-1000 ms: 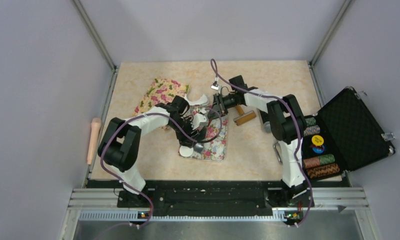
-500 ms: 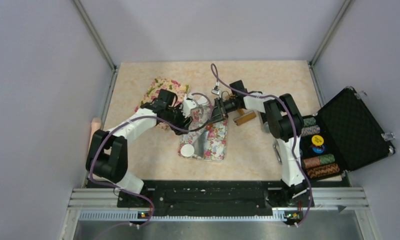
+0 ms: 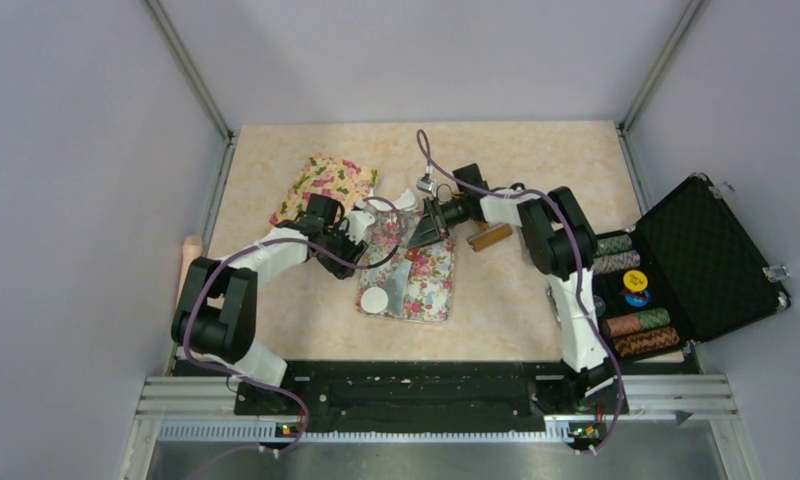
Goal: Roll out the dumpling wrappers from the dough
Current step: Scoop the dumpling wrapper from the work surface.
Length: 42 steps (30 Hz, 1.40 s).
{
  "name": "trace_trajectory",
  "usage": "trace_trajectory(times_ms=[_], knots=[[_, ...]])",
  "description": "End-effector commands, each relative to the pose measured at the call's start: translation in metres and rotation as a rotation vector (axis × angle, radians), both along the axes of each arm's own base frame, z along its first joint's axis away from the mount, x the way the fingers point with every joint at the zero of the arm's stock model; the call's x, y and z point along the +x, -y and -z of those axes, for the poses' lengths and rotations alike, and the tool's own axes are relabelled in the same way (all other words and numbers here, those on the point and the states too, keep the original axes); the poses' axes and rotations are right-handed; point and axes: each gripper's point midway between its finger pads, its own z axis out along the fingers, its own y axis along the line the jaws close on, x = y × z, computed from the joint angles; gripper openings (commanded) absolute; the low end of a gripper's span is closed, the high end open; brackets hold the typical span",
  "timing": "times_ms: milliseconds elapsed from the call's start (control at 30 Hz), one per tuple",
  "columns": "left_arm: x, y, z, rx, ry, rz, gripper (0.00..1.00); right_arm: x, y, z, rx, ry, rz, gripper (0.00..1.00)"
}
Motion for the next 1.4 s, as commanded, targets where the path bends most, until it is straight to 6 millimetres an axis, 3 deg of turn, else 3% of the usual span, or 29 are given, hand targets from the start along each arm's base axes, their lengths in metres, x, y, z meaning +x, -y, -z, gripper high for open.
trace_trajectory(times_ms=[0, 300, 567, 667, 900, 1067, 1367], knots=[[0.007, 0.003, 0.003, -0.014, 0.024, -0.032, 0.52, 0.011, -0.022, -0.013, 0.081, 0.087, -0.017, 0.00], [0.001, 0.012, -0.002, -0.074, 0.012, -0.024, 0.50, 0.006, -0.035, -0.022, 0.144, 0.024, -0.021, 0.00], [0.020, 0.008, -0.047, -0.143, 0.090, -0.066, 0.56, 0.001, -0.030, 0.003, 0.039, 0.070, -0.019, 0.00], [0.028, 0.002, -0.066, -0.178, 0.122, -0.102, 0.57, -0.002, -0.028, 0.001, 0.044, 0.058, -0.036, 0.00], [0.042, -0.035, -0.109, -0.238, 0.205, -0.253, 0.59, -0.001, -0.029, -0.009, 0.050, 0.016, -0.037, 0.00], [0.040, -0.071, -0.126, -0.300, 0.244, -0.372, 0.60, 0.001, -0.029, -0.011, 0.055, -0.002, -0.033, 0.00], [0.032, -0.110, -0.148, -0.393, 0.296, -0.493, 0.63, 0.024, -0.028, -0.051, 0.162, -0.042, 0.056, 0.00]])
